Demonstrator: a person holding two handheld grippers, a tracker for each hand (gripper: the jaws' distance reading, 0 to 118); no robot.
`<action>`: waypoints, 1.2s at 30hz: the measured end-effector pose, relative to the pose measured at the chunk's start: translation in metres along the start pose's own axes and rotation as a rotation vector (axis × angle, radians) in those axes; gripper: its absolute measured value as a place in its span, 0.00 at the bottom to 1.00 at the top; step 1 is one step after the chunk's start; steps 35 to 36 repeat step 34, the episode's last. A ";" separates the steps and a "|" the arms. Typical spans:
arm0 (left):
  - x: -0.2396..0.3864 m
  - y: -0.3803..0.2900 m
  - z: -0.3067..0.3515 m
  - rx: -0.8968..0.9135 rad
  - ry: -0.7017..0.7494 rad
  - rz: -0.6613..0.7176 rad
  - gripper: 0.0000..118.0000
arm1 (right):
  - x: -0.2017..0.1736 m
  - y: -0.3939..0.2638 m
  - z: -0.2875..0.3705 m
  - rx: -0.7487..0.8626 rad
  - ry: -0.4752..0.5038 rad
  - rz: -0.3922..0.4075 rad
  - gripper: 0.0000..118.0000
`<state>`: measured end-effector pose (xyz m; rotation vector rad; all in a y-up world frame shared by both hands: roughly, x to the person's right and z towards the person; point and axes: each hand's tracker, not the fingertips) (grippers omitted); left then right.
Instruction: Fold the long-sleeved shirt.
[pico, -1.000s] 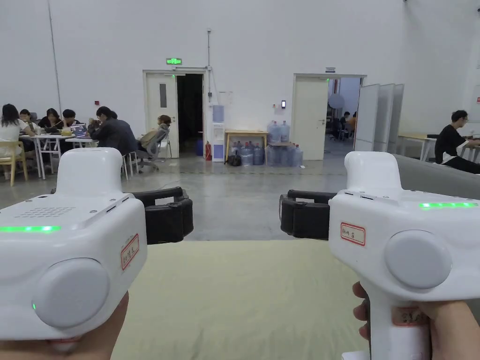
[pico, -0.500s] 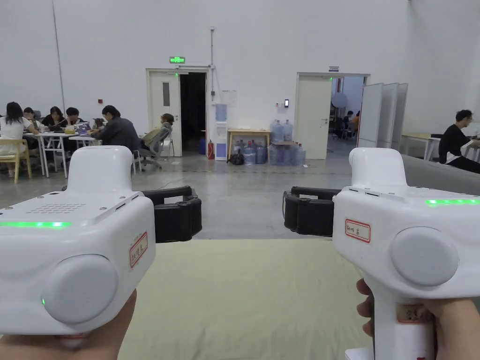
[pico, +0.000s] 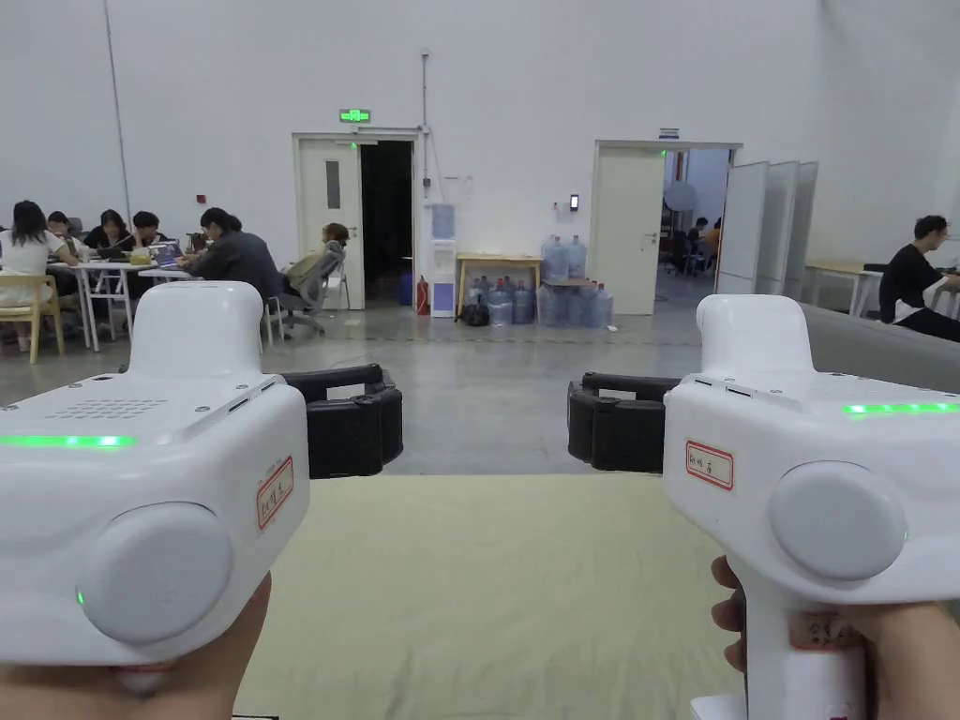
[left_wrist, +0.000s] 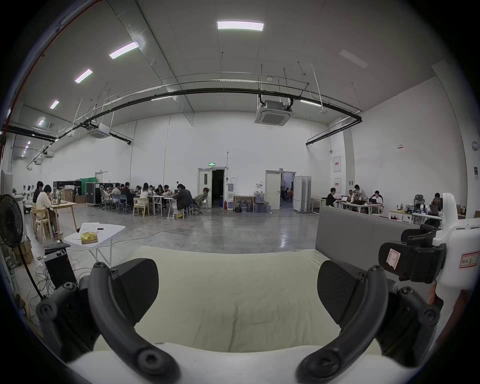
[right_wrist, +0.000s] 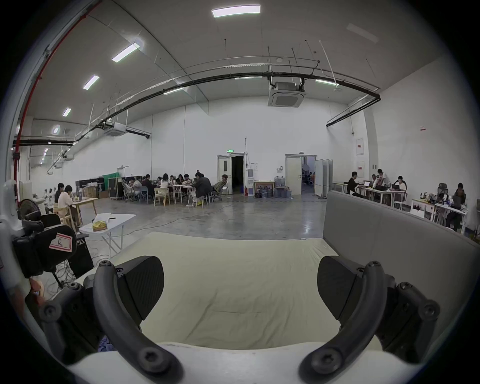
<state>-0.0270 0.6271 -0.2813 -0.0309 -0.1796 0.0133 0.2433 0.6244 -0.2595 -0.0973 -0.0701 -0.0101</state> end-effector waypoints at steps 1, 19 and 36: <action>0.000 0.000 0.000 -0.002 0.001 0.001 1.00 | 0.000 0.000 0.000 0.000 -0.001 0.003 1.00; 0.003 0.002 -0.002 -0.001 -0.002 -0.013 1.00 | -0.002 -0.003 -0.001 -0.003 -0.001 0.011 1.00; 0.004 0.001 0.000 -0.004 -0.005 -0.012 1.00 | -0.005 -0.004 0.001 0.002 -0.016 0.017 1.00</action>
